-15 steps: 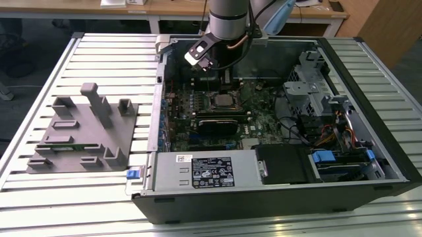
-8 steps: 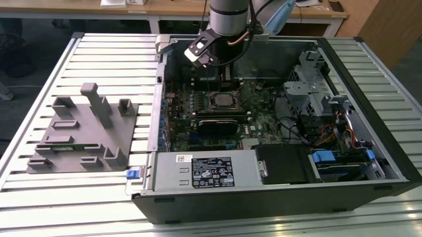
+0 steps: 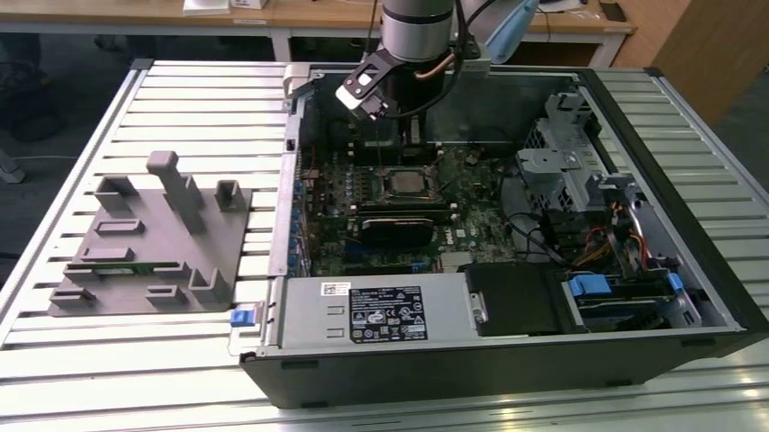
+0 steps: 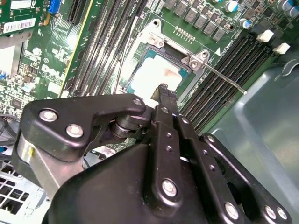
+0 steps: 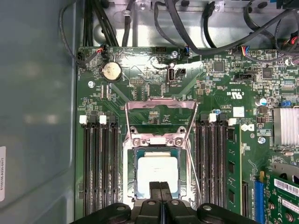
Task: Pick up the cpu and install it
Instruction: 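Close the cpu cover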
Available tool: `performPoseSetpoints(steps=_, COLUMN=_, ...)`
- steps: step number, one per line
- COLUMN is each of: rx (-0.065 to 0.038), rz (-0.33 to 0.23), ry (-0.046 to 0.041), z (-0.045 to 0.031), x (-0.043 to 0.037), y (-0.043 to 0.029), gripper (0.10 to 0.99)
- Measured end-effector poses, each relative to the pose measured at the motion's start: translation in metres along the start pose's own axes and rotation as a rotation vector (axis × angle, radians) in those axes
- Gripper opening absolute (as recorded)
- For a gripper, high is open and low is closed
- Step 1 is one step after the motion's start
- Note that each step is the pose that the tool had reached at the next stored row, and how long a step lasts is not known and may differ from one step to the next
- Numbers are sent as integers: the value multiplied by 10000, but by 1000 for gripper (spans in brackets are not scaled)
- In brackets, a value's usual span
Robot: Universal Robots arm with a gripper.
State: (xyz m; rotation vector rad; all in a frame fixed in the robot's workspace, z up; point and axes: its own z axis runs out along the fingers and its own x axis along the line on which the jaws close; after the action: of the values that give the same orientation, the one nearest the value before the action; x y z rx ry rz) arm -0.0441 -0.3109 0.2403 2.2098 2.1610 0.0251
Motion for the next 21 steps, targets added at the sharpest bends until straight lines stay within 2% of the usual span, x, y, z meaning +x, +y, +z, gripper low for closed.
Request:
performPoseSetpoints(steps=7, rx=3, rz=1, ry=-5, z=-14, x=-1, y=0, gripper=106)
performPoseSetpoints(steps=17, rx=2, rz=1, ry=-3, z=-118, x=-4, y=5, gripper=106)
performPoseSetpoints(steps=21, rx=1, rz=1, ry=-1, z=-118, x=-42, y=6, gripper=106)
